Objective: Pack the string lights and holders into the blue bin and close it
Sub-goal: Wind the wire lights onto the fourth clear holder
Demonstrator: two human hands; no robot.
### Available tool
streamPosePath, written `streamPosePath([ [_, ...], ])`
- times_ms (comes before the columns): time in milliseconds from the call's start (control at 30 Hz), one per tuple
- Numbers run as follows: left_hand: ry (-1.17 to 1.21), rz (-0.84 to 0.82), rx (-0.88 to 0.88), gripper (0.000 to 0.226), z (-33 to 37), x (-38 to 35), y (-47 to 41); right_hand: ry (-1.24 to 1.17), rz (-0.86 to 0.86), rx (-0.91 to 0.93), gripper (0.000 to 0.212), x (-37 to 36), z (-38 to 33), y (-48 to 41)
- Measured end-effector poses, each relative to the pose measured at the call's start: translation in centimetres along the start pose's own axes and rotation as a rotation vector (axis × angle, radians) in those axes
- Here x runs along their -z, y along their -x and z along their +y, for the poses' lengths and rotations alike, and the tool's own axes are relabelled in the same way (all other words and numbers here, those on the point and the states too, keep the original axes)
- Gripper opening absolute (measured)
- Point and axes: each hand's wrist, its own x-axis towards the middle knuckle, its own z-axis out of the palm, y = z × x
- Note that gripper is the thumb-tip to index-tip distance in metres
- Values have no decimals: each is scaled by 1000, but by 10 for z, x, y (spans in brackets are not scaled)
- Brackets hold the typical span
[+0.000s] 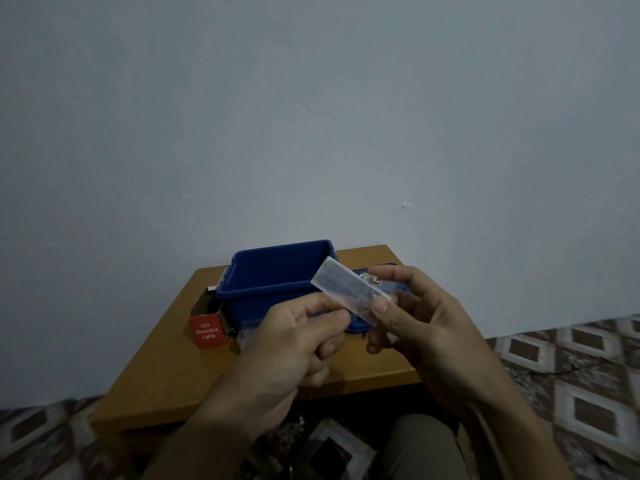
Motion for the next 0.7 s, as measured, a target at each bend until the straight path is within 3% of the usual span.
streamPosePath([
  [233, -50, -2, -45, 21, 3, -1, 1, 106, -5, 59, 25, -2, -5, 3],
  [367, -43, 10, -62, 21, 4, -1, 0, 139, -20, 90, 32, -5, -9, 5],
  [700, -38, -37, 7, 23, 9, 3, -1, 112, -9, 119, 29, -5, -8, 5],
])
